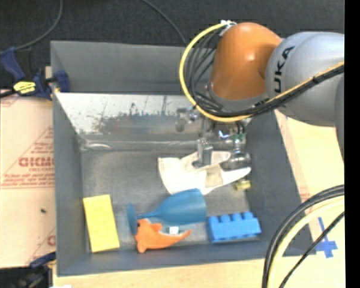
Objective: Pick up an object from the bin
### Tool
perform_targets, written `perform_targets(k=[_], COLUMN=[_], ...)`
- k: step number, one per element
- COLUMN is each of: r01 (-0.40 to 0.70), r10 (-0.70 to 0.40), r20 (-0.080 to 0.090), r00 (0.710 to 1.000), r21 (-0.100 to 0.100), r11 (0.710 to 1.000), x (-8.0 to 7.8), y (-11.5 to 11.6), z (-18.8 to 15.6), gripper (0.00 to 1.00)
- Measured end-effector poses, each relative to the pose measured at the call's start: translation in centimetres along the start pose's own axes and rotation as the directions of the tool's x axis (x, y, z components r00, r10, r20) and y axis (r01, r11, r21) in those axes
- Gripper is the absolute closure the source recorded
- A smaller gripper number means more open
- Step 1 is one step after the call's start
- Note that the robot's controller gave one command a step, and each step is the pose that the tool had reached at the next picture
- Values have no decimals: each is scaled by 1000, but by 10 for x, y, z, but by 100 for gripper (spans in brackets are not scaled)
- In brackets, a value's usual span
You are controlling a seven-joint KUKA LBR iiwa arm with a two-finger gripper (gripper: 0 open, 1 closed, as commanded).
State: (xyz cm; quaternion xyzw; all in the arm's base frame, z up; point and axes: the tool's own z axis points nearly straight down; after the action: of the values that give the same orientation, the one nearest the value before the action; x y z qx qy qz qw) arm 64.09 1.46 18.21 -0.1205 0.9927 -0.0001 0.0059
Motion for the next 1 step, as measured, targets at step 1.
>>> perform_targets(k=[1], r01=[-15], r10=[15], r20=[-10], r00=[1000], r21=[0], r11=[1000], x=[17], y=[-15], z=[20], gripper=[0])
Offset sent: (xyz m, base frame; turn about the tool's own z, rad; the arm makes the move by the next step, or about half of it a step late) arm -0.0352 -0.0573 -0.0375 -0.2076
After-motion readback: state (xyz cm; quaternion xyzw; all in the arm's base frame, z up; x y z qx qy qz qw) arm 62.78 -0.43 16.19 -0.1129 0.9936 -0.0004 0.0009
